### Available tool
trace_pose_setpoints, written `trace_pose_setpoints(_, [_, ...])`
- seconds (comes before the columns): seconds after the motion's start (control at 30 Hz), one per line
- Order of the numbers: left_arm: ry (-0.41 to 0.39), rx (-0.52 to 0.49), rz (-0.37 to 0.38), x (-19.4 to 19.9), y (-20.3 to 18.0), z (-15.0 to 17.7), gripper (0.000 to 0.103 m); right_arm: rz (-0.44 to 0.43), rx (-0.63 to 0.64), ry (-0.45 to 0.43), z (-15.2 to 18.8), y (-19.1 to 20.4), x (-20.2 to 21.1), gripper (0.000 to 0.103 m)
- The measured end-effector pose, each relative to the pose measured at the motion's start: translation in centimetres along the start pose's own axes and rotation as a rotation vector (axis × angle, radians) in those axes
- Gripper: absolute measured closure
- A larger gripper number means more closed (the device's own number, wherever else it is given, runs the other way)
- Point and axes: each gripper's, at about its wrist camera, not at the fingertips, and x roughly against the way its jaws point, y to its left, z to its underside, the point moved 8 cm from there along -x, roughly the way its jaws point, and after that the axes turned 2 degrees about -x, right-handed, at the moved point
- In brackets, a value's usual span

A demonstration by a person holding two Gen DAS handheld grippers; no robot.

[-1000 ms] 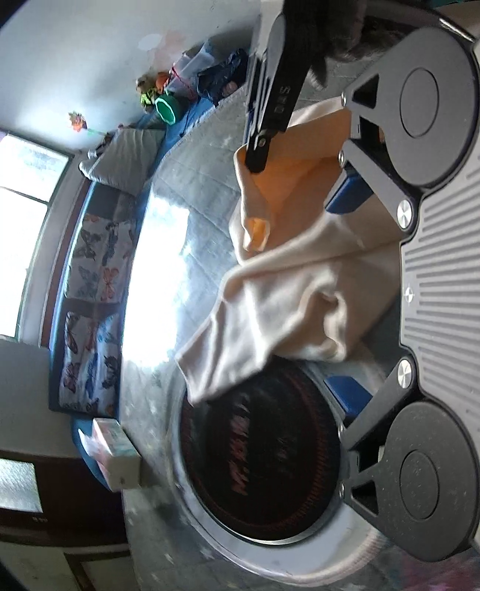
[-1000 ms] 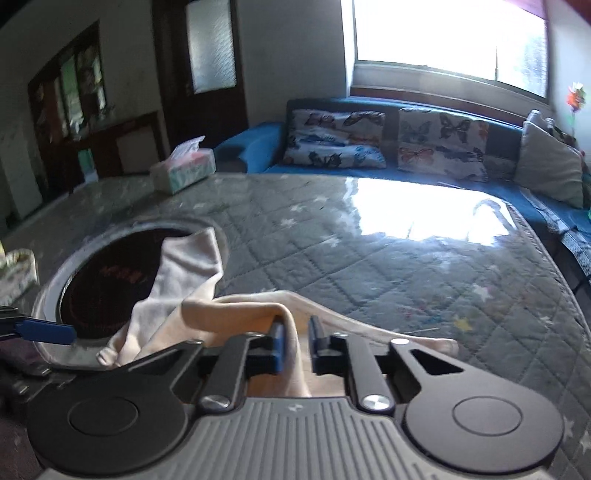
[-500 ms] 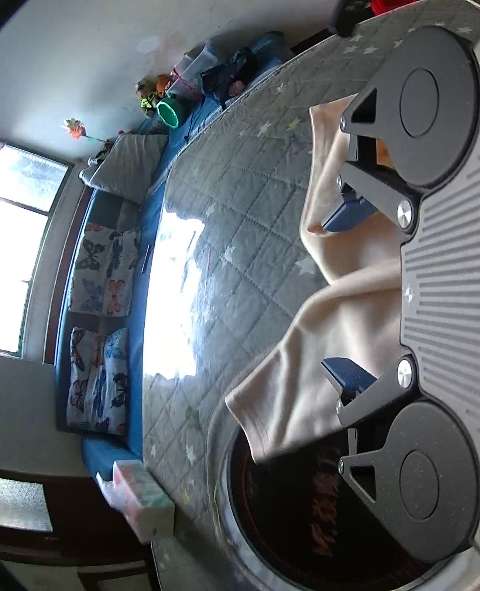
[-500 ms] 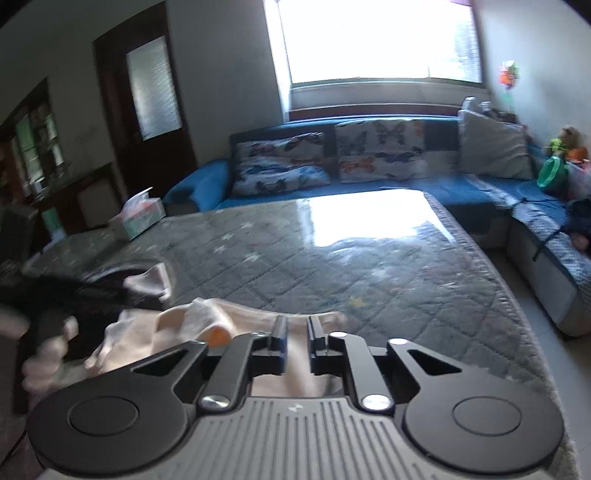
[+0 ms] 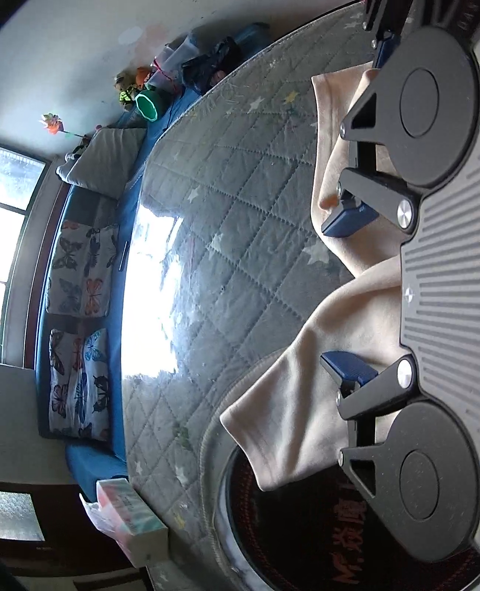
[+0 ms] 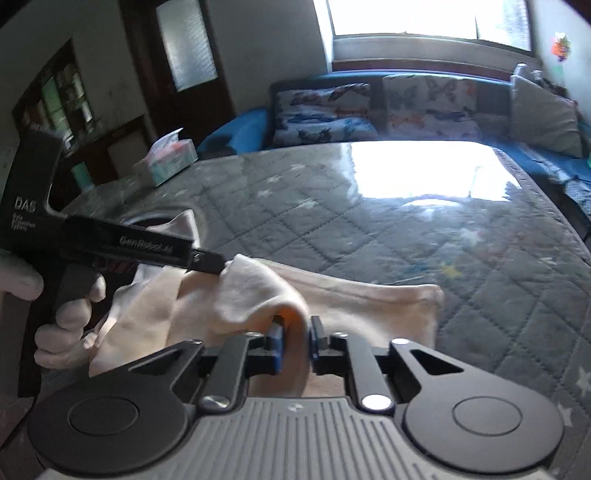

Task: Fold clothes

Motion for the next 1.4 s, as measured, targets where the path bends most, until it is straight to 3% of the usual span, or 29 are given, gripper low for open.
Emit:
trace_pose_setpoints(0.07, [-0.003, -0.013, 0.011, 0.1, -0.2, -0.1, 0.046, 0.014, -0.024, -0.040, -0.1, -0.8, 1.4, 0.098])
trace_pose_setpoints(0.17, [-0.007, -0.023, 0.029, 0.2, -0.4, -0.1, 0.065, 0.059, -0.050, -0.099, -0.2, -2.3, 4.2, 0.099])
trace_pose_setpoints(0.23, [-0.014, -0.022, 0.034, 0.3, -0.4, -0.1, 0.084, 0.100, -0.072, -0.144, -0.1, -3.6, 6.7, 0.099])
trace_pose_setpoints(0.33, [-0.036, -0.013, 0.028, 0.7, 0.1, 0.0, 0.097, 0.153, -0.130, -0.199, 0.6, -5.6, 10.3, 0.099])
trace_pose_setpoints(0.53, [-0.110, 0.042, 0.050, 3.6, 1.5, 0.1, 0.100, 0.240, -0.214, -0.230, 3.8, -8.6, 14.4, 0.099])
trace_pose_setpoints(0.73, [-0.222, 0.101, 0.077, 9.5, 2.9, 0.5, 0.101, 0.284, -0.291, -0.208, 7.1, -10.6, 15.7, 0.099])
trace_pose_setpoints(1.03, [-0.358, 0.186, 0.056, 20.1, 6.5, 5.3, 0.101, 0.319, -0.322, -0.211, 9.4, -11.6, 17.8, 0.099])
trace_pose_setpoints(1.2, [-0.353, 0.236, -0.003, 23.5, 9.0, 9.6, 0.101, 0.340, -0.329, -0.194, 11.0, -11.8, 19.3, 0.099])
trace_pose_setpoints(1.4, [-0.243, 0.289, -0.084, 23.5, 11.6, 14.6, 0.101, 0.368, -0.375, -0.133, 13.5, -13.0, 19.6, 0.098])
